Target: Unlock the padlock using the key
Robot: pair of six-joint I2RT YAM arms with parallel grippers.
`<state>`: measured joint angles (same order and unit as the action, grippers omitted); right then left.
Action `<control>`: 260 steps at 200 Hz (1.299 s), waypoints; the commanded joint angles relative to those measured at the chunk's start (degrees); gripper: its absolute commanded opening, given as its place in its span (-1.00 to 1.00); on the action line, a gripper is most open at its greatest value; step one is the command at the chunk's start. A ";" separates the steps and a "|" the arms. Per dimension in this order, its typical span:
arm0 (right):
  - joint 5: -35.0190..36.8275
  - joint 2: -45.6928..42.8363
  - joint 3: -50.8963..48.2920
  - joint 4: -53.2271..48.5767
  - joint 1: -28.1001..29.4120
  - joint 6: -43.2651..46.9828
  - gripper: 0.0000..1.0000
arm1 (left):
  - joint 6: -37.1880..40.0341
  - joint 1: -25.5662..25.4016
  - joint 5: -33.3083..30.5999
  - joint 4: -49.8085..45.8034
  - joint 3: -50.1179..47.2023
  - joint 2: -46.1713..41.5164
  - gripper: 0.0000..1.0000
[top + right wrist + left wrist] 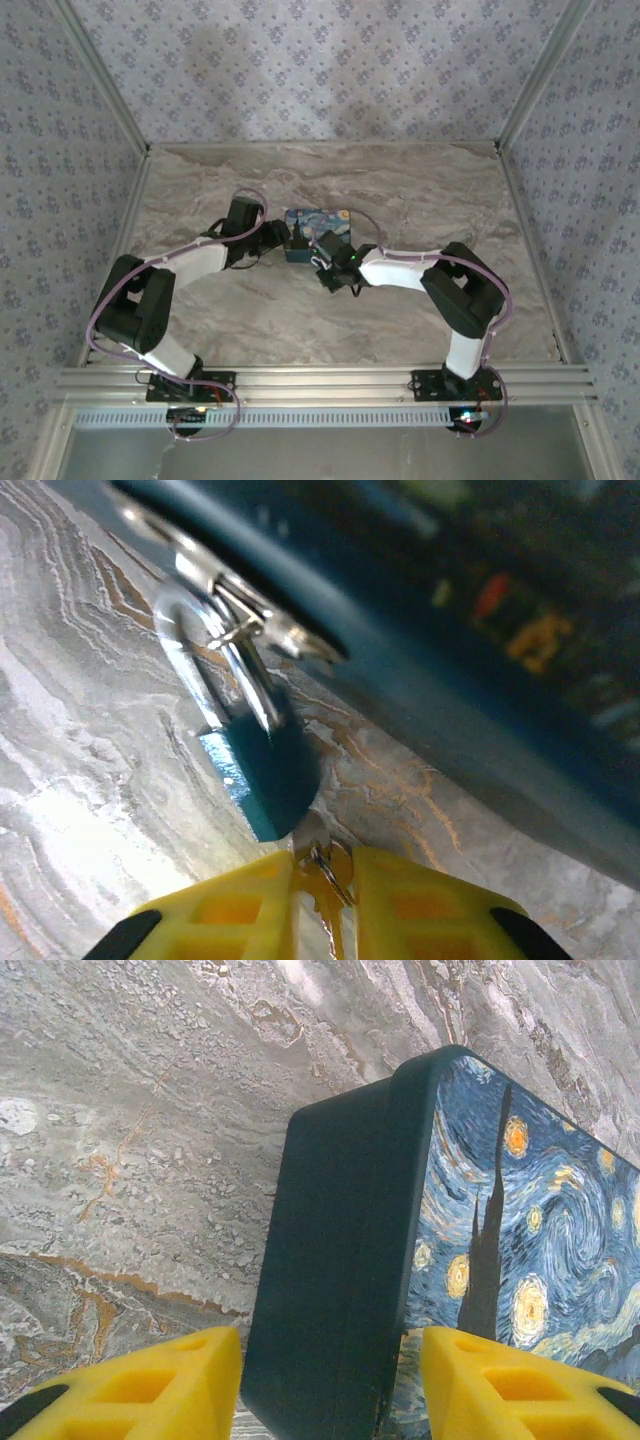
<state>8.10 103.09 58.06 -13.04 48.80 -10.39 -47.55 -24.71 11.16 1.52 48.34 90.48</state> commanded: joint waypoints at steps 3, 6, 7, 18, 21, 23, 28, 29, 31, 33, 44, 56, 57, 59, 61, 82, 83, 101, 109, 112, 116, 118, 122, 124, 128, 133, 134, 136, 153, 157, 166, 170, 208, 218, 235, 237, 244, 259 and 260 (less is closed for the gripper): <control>-0.72 1.59 0.46 -0.54 0.35 1.29 -0.75 | 0.98 0.37 0.61 -0.21 1.85 0.83 0.00; -0.64 1.59 0.47 -0.60 0.37 1.38 -0.77 | 0.98 0.43 0.66 -0.20 1.87 0.84 0.00; -0.63 1.59 0.47 -0.59 0.35 1.45 -0.78 | 0.97 0.44 0.64 -0.20 1.86 0.84 0.00; -0.47 1.52 0.47 -0.71 0.42 2.22 -0.88 | 1.06 0.52 0.65 -0.15 1.78 0.93 0.00; -0.33 1.50 0.47 -0.79 0.49 2.48 -0.92 | 1.08 0.54 0.62 -0.12 1.76 0.93 0.00; -0.18 1.50 0.47 -0.77 0.51 2.64 -0.94 | 1.13 0.54 0.62 -0.11 1.76 0.97 0.00; 0.16 1.46 0.57 -0.90 0.59 2.93 -0.99 | 1.18 0.62 0.70 -0.07 1.76 1.01 0.00; 0.34 1.42 0.56 -0.91 0.64 3.10 -1.00 | 1.16 0.63 0.75 -0.05 1.76 1.01 0.00; 0.52 1.42 0.60 -0.93 0.66 3.27 -1.00 | 1.15 0.63 0.72 -0.03 1.76 1.02 0.00; 0.69 1.35 0.64 -0.93 0.68 3.45 -1.00 | 1.21 0.69 0.71 0.02 1.76 1.02 0.00; 1.25 1.00 0.65 -0.83 0.86 4.67 -1.00 | 1.35 0.87 0.86 0.15 1.76 1.11 0.00; 2.13 0.67 0.65 -0.59 1.05 5.79 -1.00 | 1.49 1.12 0.98 0.15 1.91 1.19 0.00; 2.16 0.65 0.65 -0.59 1.05 5.89 -1.00 | 1.54 1.14 0.98 0.15 1.93 1.24 0.00; 2.18 0.63 0.71 -0.59 1.04 6.10 -1.00 | 1.57 1.15 1.02 0.15 1.93 1.20 0.00; 2.25 0.56 0.75 -0.52 1.04 6.40 -1.00 | 1.58 1.20 1.03 0.11 1.98 1.24 0.00; 2.45 0.19 1.11 0.14 1.26 8.22 -1.00 | 1.72 1.50 1.37 0.00 2.33 1.52 0.00; 2.45 0.19 1.10 0.17 1.28 8.34 -1.00 | 1.74 1.50 1.39 -0.01 2.35 1.53 0.00; 2.63 0.18 1.50 1.36 1.56 9.89 -1.00 | 1.74 1.51 1.54 -0.03 2.42 1.56 0.00; 2.79 0.42 1.82 1.69 1.81 10.55 -1.00 | 1.63 1.51 1.63 0.05 2.24 1.55 0.00; 2.88 0.51 2.01 1.70 1.94 10.76 -1.00 | 1.59 1.51 1.59 0.06 2.21 1.49 0.00; 2.74 0.61 2.20 1.91 2.12 11.10 -1.00 | 1.61 1.51 1.62 0.06 2.13 1.50 0.00; 2.57 0.66 2.33 1.93 2.16 11.27 -1.00 | 1.63 1.51 1.64 0.13 2.12 1.45 0.00; 2.27 0.71 2.32 2.37 2.33 11.62 -1.00 | 1.52 1.51 1.63 0.19 1.99 1.37 0.00; 2.16 0.67 2.34 2.66 2.42 11.87 -1.00 | 1.52 1.51 1.62 0.23 1.95 1.33 0.00; 2.10 0.58 2.32 3.20 2.67 12.28 -1.00 | 1.50 1.52 1.62 0.29 1.87 1.33 0.00; 2.18 0.47 2.32 3.86 3.06 12.83 -1.00 | 1.43 1.51 1.63 0.33 1.81 1.22 0.00; 2.18 0.46 2.32 3.97 3.10 12.93 -1.00 | 1.42 1.51 1.65 0.33 1.78 1.20 0.00; 2.18 0.45 2.32 4.18 3.27 13.14 -1.00 | 1.48 1.51 1.62 0.26 1.72 1.20 0.00; 2.62 0.14 2.36 5.98 4.26 14.32 -1.00 | 1.42 1.51 1.59 0.24 1.67 1.11 0.00; 2.67 -0.02 2.25 6.33 4.37 14.47 -1.00 | 1.41 1.51 1.61 0.24 1.65 1.11 0.00; 2.98 -0.48 1.76 7.60 4.71 14.99 -1.00 | 1.51 1.51 1.66 0.24 1.67 1.17 0.00; 3.28 -0.74 1.56 8.17 4.79 15.05 -1.00 | 1.54 1.51 1.64 0.17 1.67 1.19 0.00; 3.75 -1.56 1.00 8.53 4.52 15.91 -1.00 | 1.76 1.59 1.93 0.24 1.85 1.89 -0.01; 4.05 -1.63 1.00 8.53 4.59 15.93 -1.00 | 1.63 1.59 2.12 0.40 1.85 2.06 -0.01; 3.09 -2.22 0.82 9.49 4.77 15.89 -1.00 | 1.46 1.62 2.16 0.67 1.76 2.24 -0.02; 3.01 -2.24 0.87 9.58 4.81 15.81 -1.00 | 1.44 1.60 2.26 0.72 1.70 2.27 -0.02; 2.49 -2.26 1.20 9.66 4.82 15.53 -1.00 | 1.32 1.59 2.23 0.72 1.67 2.29 -0.02; 2.91 -1.48 2.53 9.62 5.04 15.30 -1.00 | 0.98 1.59 2.32 1.19 1.46 2.16 -0.02; 2.99 -1.39 2.64 9.62 5.06 15.31 -1.00 | 0.93 1.59 2.30 1.20 1.48 2.16 -0.02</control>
<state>10.72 102.69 58.67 -4.91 53.52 4.43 -46.96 -23.51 12.75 2.26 49.15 91.83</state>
